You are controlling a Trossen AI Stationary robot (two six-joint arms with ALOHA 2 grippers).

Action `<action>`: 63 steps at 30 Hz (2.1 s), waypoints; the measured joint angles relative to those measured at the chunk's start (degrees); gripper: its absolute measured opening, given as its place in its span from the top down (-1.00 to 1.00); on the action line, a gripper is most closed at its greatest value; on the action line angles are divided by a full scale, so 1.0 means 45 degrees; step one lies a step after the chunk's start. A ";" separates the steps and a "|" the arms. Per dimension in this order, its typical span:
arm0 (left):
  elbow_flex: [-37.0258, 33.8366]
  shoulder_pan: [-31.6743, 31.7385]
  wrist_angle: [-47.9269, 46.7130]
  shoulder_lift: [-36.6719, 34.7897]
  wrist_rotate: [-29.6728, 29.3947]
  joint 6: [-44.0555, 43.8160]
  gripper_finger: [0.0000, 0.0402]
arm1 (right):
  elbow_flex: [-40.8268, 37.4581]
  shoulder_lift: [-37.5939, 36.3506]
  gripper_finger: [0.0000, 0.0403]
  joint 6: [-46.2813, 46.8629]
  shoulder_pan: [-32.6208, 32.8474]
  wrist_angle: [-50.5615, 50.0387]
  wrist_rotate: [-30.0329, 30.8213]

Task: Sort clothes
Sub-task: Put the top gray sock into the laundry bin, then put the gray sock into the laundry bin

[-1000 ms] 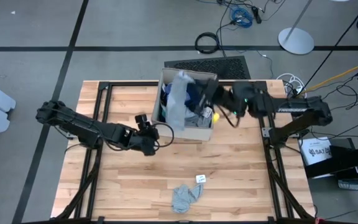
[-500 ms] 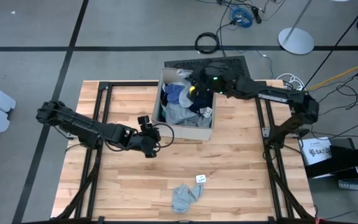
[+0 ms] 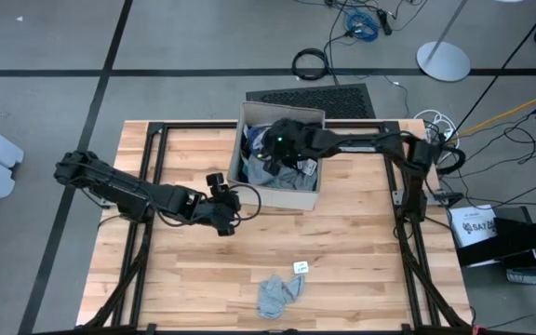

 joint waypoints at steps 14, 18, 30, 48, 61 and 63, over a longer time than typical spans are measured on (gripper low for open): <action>0.0000 0.0000 0.0091 0.0000 0.0000 -0.0010 -0.01 | 0.0039 0.1172 0.92 0.0291 0.0005 0.0159 0.0118; 0.0000 0.0000 0.0097 0.0000 0.0000 -0.0010 -0.01 | -0.0031 0.0508 0.91 0.0278 0.0074 0.0056 0.0037; 0.0005 0.0000 0.0095 0.0000 0.0002 -0.0010 -0.01 | -0.0065 -0.2515 0.36 -0.0964 0.0638 0.0061 0.0095; 0.0009 0.0000 0.0894 0.0000 0.2218 -0.0035 -0.01 | -0.0007 -0.5933 -0.11 0.0755 0.1956 -0.2347 0.0693; 0.0015 -0.0127 0.5568 0.0776 0.8509 0.0113 -0.01 | -0.0007 -0.6110 -0.11 0.1891 0.3915 -0.6499 0.0650; 0.0019 -0.0155 0.6307 0.1236 0.8579 0.0079 -0.01 | -0.0007 -0.6121 -0.11 0.2446 0.4218 -0.6689 0.0669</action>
